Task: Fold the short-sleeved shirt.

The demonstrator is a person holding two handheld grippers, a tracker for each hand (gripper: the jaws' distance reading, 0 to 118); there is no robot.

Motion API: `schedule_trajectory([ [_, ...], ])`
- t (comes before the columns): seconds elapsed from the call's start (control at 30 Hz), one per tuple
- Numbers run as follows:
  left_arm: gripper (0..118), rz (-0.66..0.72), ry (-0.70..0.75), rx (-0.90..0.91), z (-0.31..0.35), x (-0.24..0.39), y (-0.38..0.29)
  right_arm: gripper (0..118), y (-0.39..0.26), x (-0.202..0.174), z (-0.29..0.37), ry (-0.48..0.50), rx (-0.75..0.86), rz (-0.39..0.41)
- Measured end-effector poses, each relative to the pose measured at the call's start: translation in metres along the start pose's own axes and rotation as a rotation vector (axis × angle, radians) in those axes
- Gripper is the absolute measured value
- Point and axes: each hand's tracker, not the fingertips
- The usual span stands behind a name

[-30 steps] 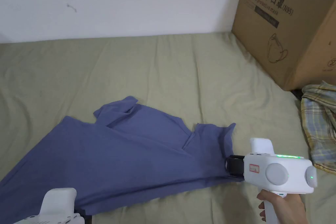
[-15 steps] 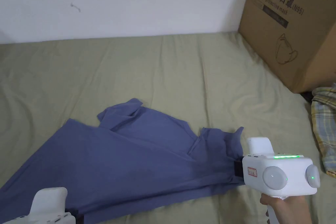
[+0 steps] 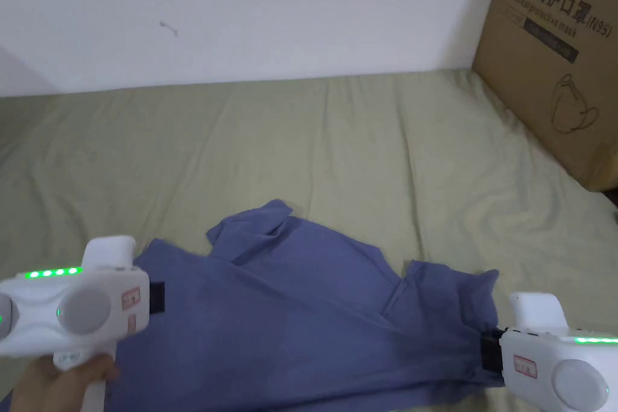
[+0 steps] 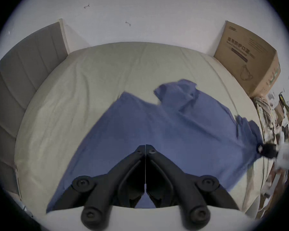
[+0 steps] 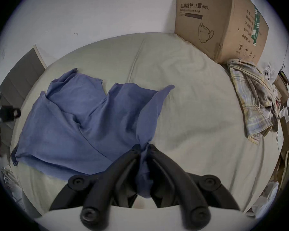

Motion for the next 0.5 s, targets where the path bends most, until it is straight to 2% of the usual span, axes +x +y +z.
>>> schedule_trajectory([
  [0.03, 21, 0.016, 0.001, 0.004, -0.009, -0.004, 0.012, 6, 0.000, 0.000, -0.001, -0.003, -0.002, -0.002],
  [0.07, 50, 0.055, 0.016, 0.021, -0.018, -0.007, 0.024, 6, 0.000, 0.000, -0.002, -0.005, -0.005, -0.007],
  [0.1, 98, 0.058, 0.010, 0.022, -0.031, -0.010, 0.035, 6, 0.000, 0.000, -0.003, -0.006, -0.009, -0.014],
  [0.13, 118, 0.062, 0.008, 0.006, -0.047, -0.012, 0.047, 6, 0.001, 0.000, -0.004, -0.006, -0.012, -0.017],
  [0.2, 111, 0.057, 0.026, -0.008, -0.069, -0.014, 0.062, 6, 0.001, 0.001, -0.007, -0.009, -0.019, -0.024],
  [0.37, 110, 0.087, 0.064, -0.065, -0.122, -0.027, 0.072, 6, 0.001, 0.001, -0.010, -0.012, -0.031, -0.023],
  [0.4, 107, 0.100, 0.047, -0.094, -0.131, -0.029, 0.069, 6, 0.000, 0.001, -0.011, -0.016, -0.035, -0.019],
  [0.43, 97, 0.099, 0.032, -0.123, -0.139, -0.030, 0.066, 6, 0.000, 0.001, -0.012, -0.018, -0.037, -0.018],
  [0.5, 94, 0.090, 0.041, -0.189, -0.155, -0.026, 0.055, 6, -0.002, 0.002, -0.015, -0.018, -0.044, -0.022],
])
